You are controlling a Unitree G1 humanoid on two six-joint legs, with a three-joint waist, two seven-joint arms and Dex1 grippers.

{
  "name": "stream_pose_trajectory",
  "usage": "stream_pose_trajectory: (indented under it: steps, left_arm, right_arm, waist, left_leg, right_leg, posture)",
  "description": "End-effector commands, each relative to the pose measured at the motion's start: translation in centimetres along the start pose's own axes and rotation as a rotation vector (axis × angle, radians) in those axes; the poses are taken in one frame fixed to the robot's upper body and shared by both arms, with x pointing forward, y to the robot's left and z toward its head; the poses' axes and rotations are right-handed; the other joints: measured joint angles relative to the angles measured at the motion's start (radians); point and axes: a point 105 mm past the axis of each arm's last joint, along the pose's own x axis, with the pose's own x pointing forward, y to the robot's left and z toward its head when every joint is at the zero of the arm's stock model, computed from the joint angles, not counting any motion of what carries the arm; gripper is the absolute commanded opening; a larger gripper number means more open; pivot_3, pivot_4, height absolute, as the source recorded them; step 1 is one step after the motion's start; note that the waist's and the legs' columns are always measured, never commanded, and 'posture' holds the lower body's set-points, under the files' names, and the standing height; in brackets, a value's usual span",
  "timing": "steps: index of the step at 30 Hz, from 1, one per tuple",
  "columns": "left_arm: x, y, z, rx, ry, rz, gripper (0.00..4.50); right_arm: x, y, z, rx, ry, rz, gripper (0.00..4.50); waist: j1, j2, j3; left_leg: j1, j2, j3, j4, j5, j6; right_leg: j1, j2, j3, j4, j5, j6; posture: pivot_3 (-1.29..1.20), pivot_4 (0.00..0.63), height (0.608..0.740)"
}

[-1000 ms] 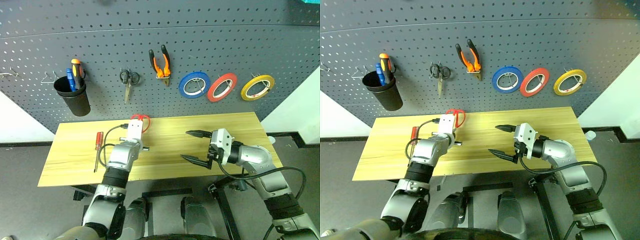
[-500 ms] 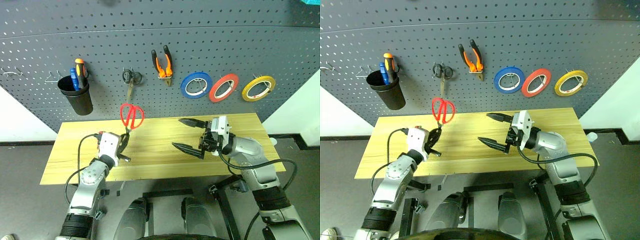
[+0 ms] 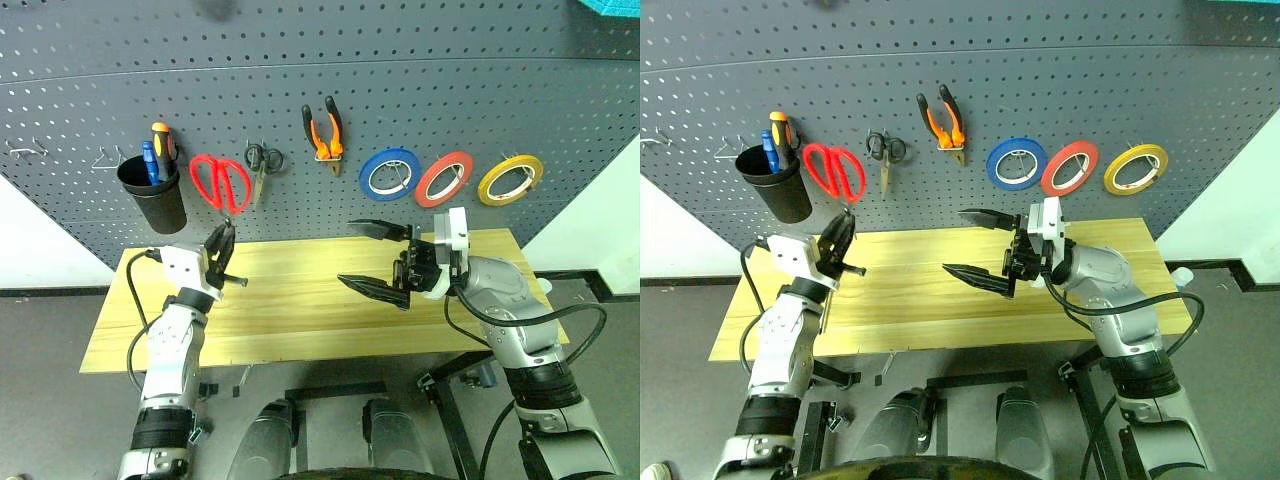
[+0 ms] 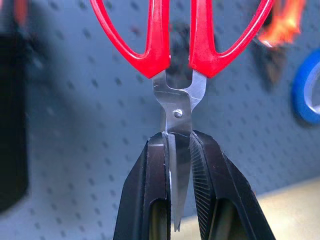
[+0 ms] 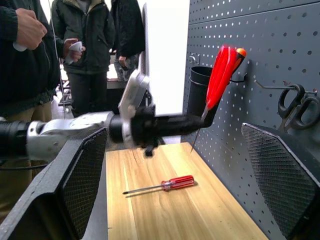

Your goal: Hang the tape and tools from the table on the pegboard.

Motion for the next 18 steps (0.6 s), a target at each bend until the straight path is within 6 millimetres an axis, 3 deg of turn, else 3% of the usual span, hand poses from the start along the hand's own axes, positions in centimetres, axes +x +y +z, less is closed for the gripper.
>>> stream_pose_trajectory:
  steps: [1, 9, 18]
  left_arm:
    - [1.6, 0.7, 1.1, 0.051, -0.032, 0.031, 0.26]
    - [3.0, -0.1, 0.6, 0.067, -0.004, -0.021, 0.26]
    - [3.6, 0.7, -1.7, 0.108, 0.115, 0.014, 0.26]
  right_arm:
    - [0.1, -0.1, 0.9, -0.034, -0.021, -0.008, 4.5]
    - [-0.1, -0.3, 0.9, -0.043, -0.024, -0.035, 4.5]
    - [-0.1, -0.3, 0.9, -0.034, -0.038, -0.048, 4.5]
  waist:
    - [-0.002, -0.001, -0.003]
    - [-0.006, 0.0, -0.006]
    - [-0.006, 0.0, -0.013]
  left_leg:
    - [0.0, 0.0, 0.0, 0.0, 0.0, 0.0]
    - [0.001, 0.0, 0.0, 0.0, 0.0, 0.0]
    - [0.002, 0.0, 0.0, 0.0, 0.0, 0.0]
  right_leg:
    - [0.0, 0.0, 0.0, 0.0, 0.0, 0.001]
    - [0.001, 0.001, 0.0, 0.0, 0.001, 0.0]
    - [0.001, 0.001, 0.0, 0.001, 0.001, 0.001]
  posture:
    - [-0.09, 0.075, 0.74]
    - [-0.11, 0.065, 0.74]
    - [-0.11, 0.054, 0.74]
